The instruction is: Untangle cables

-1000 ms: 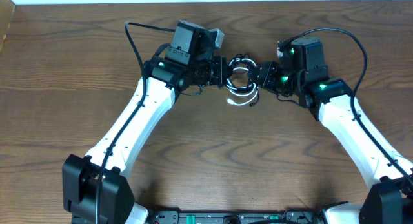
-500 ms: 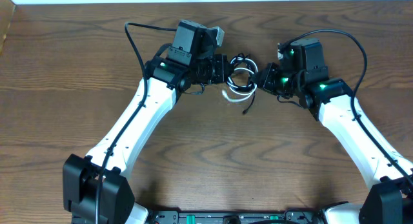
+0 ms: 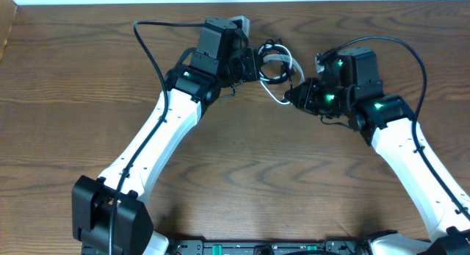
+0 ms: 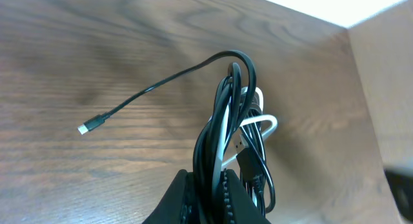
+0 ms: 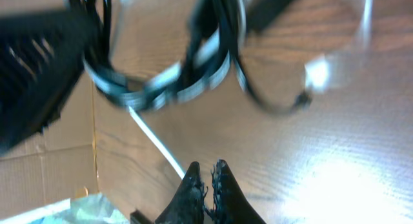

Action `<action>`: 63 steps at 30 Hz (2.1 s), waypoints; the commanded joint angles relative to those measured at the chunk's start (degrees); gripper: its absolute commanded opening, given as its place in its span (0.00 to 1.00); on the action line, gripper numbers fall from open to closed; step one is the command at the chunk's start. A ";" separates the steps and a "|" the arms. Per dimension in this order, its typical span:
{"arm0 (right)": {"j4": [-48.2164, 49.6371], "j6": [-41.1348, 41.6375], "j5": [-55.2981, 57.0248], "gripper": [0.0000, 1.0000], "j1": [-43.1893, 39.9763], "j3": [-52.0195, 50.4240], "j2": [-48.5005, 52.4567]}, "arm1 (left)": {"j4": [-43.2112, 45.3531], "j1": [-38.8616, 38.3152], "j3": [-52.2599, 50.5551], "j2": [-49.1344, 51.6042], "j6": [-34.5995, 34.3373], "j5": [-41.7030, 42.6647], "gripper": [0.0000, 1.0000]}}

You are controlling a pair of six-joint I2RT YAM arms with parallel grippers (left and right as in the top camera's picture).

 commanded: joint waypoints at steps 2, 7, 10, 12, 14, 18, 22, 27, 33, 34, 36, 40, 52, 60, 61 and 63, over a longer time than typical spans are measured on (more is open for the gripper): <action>-1.90 -1.01 1.97 0.01 2.01 0.02 -0.37 | 0.79 0.26 0.24 -0.52 -10.95 -7.02 0.07; -1.20 1.49 7.74 0.01 5.70 0.02 0.79 | 0.57 0.26 0.24 -0.52 -23.56 -5.86 0.07; -0.17 3.61 12.24 0.06 8.83 0.02 2.01 | 0.39 0.26 0.24 -0.52 -30.99 -1.62 0.07; 0.94 3.45 14.43 0.37 10.45 0.02 2.67 | 0.39 0.26 0.24 -0.52 -33.55 1.68 0.07; 1.57 1.11 15.06 0.70 10.51 0.09 2.49 | 0.37 0.26 0.24 -0.52 -33.00 4.50 0.07; 0.94 -4.52 11.78 0.72 6.38 1.99 -1.44 | 0.33 0.33 0.24 -0.52 -21.75 7.91 0.07; -0.15 -8.26 8.17 0.68 0.42 4.02 -7.15 | 0.31 0.31 0.24 -0.52 -5.97 13.60 0.07; -0.42 -12.50 5.81 0.64 -3.72 4.11 -12.00 | 0.33 0.31 0.24 -0.52 10.05 20.35 0.07; -3.48 -19.43 5.64 0.64 -3.67 4.09 -10.32 | 0.33 0.70 0.24 -0.52 21.73 27.45 0.08; -3.85 -20.44 5.62 0.64 -3.67 4.09 -9.79 | 0.33 0.98 0.24 -0.52 22.49 28.24 0.07; -4.26 -23.21 5.55 0.64 -3.65 4.09 -8.50 | 0.37 1.73 0.24 -0.52 22.51 29.55 0.07; -4.04 -28.11 4.44 0.63 -3.56 4.09 -5.57 | 0.02 3.13 0.24 -0.52 21.51 32.74 0.07; -3.45 -15.96 15.54 0.30 -2.80 4.09 3.08 | -2.12 3.10 0.24 -0.52 11.87 32.46 0.07; -3.56 -14.84 15.54 0.01 -2.93 4.11 2.23 | -4.66 3.10 0.24 -0.52 11.85 26.69 0.08; -3.61 -14.82 15.54 0.01 -2.93 4.11 2.23 | -4.63 3.10 0.24 -0.52 11.85 26.69 0.07; -3.96 -14.64 15.56 0.01 -2.93 4.11 2.23 | -4.63 3.10 0.24 -0.52 11.87 26.69 0.07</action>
